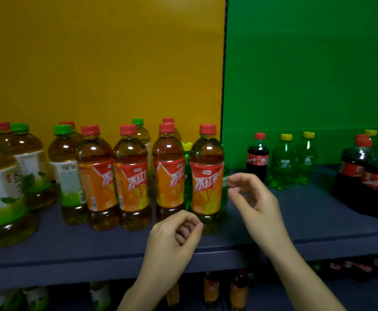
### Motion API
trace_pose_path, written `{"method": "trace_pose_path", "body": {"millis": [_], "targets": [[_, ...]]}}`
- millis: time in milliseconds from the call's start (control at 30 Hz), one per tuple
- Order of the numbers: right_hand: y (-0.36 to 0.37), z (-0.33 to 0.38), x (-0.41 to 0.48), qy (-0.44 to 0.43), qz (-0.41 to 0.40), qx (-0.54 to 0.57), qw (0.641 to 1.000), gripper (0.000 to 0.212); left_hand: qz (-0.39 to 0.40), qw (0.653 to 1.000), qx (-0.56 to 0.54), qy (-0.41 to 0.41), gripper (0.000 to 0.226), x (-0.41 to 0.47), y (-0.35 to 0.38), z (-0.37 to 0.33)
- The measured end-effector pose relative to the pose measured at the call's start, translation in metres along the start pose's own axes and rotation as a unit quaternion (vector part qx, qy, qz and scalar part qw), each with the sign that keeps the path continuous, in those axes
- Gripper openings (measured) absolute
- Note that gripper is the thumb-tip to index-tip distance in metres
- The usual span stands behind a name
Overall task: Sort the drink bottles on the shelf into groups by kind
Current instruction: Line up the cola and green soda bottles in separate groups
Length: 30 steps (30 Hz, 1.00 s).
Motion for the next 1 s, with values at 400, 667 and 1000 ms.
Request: {"method": "trace_pose_path", "body": {"millis": [400,667,1000], "targets": [[0.010,-0.100,0.056,0.107,0.263,0.137,0.949,0.071,-0.284,0.957,-0.022,-0.056,0.018,0.007,0.053,-0.027],[0.012,-0.108,0.056,0.101,0.199,0.187,0.957,0.060,-0.225,0.962,0.098,-0.118,0.074,0.012,0.056,-0.013],[-0.047,-0.117,0.067,0.082,0.125,0.126,0.981,0.063,-0.228,0.954,0.168,-0.103,0.066,0.048,0.082,-0.016]]}}
Point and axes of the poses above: each hand's wrist, its own x-axis towards the middle knuckle, its own y-axis out of the palm, z = x × y, the point moved 3 cm from there along x, towards the middle knuckle, and after that the axes turned 15 degrees about -y, right-handed, at the moved point
